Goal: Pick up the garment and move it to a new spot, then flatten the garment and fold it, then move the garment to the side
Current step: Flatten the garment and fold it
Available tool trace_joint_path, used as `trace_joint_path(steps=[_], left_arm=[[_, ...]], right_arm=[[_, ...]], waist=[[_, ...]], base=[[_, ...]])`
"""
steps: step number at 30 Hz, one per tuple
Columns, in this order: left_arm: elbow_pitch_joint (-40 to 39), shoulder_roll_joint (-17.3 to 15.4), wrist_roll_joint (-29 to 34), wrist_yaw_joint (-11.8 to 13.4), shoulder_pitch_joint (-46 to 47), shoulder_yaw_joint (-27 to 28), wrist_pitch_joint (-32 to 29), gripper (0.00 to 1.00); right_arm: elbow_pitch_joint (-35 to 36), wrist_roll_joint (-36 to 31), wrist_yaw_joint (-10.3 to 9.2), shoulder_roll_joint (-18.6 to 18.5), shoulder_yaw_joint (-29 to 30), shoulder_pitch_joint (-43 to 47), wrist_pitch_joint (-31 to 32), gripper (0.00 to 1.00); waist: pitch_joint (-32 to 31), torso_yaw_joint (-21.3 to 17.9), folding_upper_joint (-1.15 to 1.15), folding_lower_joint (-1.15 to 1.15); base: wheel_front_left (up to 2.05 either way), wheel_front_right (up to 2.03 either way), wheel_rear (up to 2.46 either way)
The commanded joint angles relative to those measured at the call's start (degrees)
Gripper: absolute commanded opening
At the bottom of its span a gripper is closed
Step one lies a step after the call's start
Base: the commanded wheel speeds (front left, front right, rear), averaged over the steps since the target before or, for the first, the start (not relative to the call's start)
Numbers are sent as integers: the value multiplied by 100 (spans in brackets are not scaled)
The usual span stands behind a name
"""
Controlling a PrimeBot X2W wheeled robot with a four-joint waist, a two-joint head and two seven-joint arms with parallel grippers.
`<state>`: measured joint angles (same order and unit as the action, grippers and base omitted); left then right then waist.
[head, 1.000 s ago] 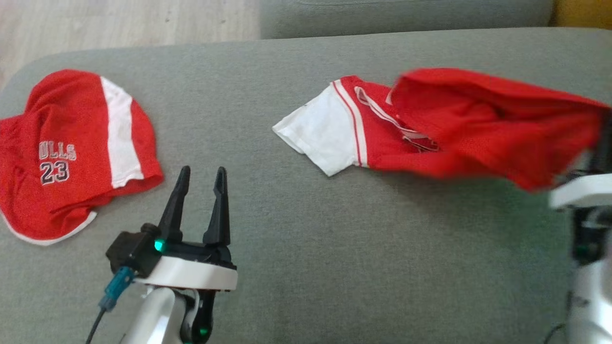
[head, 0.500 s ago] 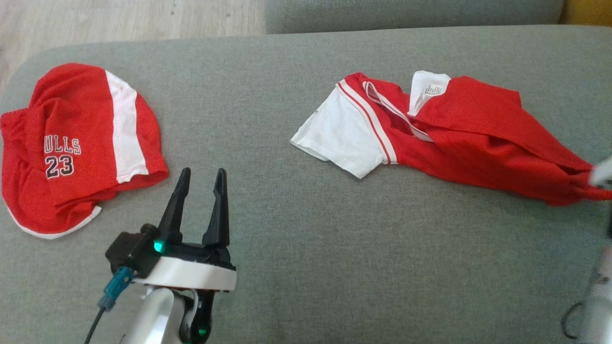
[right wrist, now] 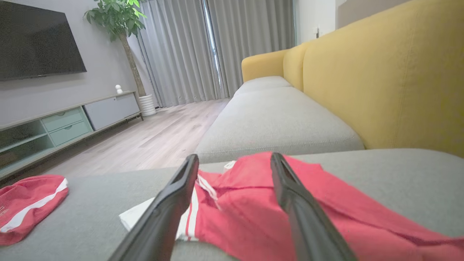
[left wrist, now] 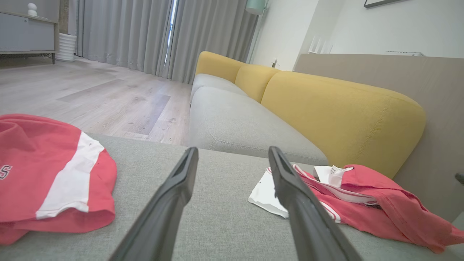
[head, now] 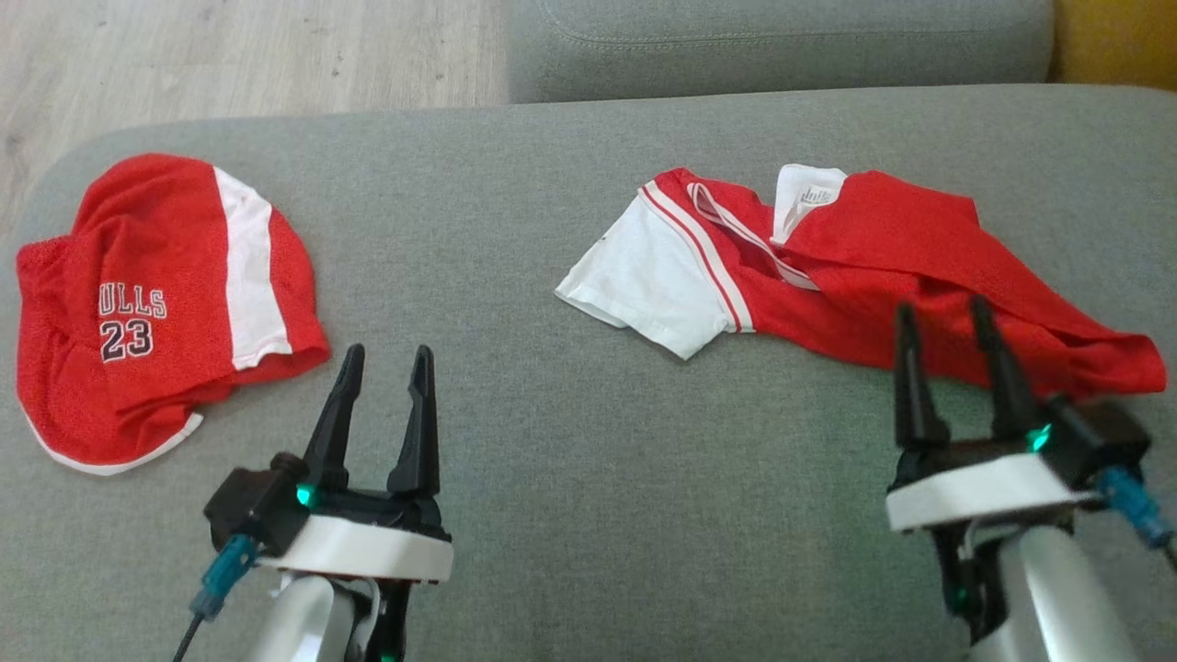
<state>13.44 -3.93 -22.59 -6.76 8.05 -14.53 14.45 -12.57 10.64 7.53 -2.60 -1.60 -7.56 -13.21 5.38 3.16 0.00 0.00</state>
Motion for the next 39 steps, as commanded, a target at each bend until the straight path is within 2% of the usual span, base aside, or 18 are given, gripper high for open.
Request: trace_joint_path(steps=[1, 10, 18, 23, 27, 37, 38, 39], left_arm=[[-204, 2, 61, -37, 120, 241, 55, 100], [-198, 30, 90, -49, 150, 130, 55, 100], [-165, 54, 58, -58, 336, 21, 55, 100], [-114, 74, -11, -63, 485, -83, 55, 100], [-95, 88, -77, -66, 560, -142, 55, 100], [-89, 101, -102, -69, 630, -174, 55, 100], [-90, 102, -102, -69, 634, -176, 55, 100], [-91, 102, -101, -70, 637, -177, 55, 100]], right_arm=[[187, 71, -4, -29, -245, -69, -102, 100], [100, -133, -4, -28, -533, -218, -117, 100], [-499, -796, -4, -28, -1097, -1030, 510, 100], [-1385, -1287, -4, -28, -1356, -1625, 894, 100], [-2219, -1644, -4, -28, -1271, -2012, 1103, 100], [-3727, -2263, -4, -28, -837, -2710, 1462, 100], [-3834, -2254, -4, -28, -833, -2747, 1470, 22], [-3914, -2228, -4, -28, -849, -2782, 1447, 0]], waist=[[-27, 17, 0, 0], [55, 313, 0, 0], [440, 903, 0, 0], [615, 1302, 0, 0], [712, 1540, 0, 0], [830, 1719, 0, 0], [835, 1721, 0, 0], [838, 1716, 0, 0]], base=[[0, 0, 0], [0, 0, 0], [0, 0, 0], [0, 0, 0], [0, 0, 0], [0, 0, 0], [0, 0, 0], [0, 0, 0]])
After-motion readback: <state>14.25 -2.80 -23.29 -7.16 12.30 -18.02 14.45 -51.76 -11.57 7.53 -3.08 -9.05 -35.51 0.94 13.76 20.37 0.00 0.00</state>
